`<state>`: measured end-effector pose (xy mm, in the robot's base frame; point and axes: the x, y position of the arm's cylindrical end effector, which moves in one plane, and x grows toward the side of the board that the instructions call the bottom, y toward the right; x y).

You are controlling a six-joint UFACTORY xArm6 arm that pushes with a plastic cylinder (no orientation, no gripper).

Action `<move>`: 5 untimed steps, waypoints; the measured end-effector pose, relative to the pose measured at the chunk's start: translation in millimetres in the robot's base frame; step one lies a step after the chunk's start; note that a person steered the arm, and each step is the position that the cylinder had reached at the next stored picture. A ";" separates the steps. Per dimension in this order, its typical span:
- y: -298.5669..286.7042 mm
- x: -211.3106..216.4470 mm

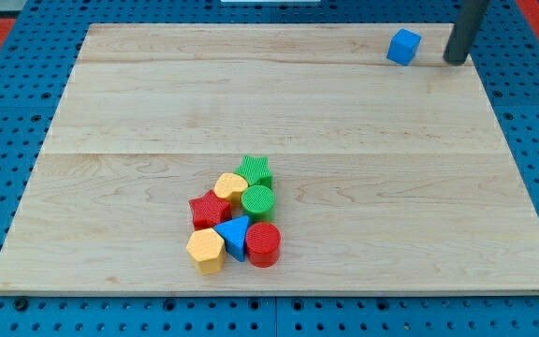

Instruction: Slide the blue cube towards the group of blocks

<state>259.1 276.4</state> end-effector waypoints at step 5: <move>-211.5 8.2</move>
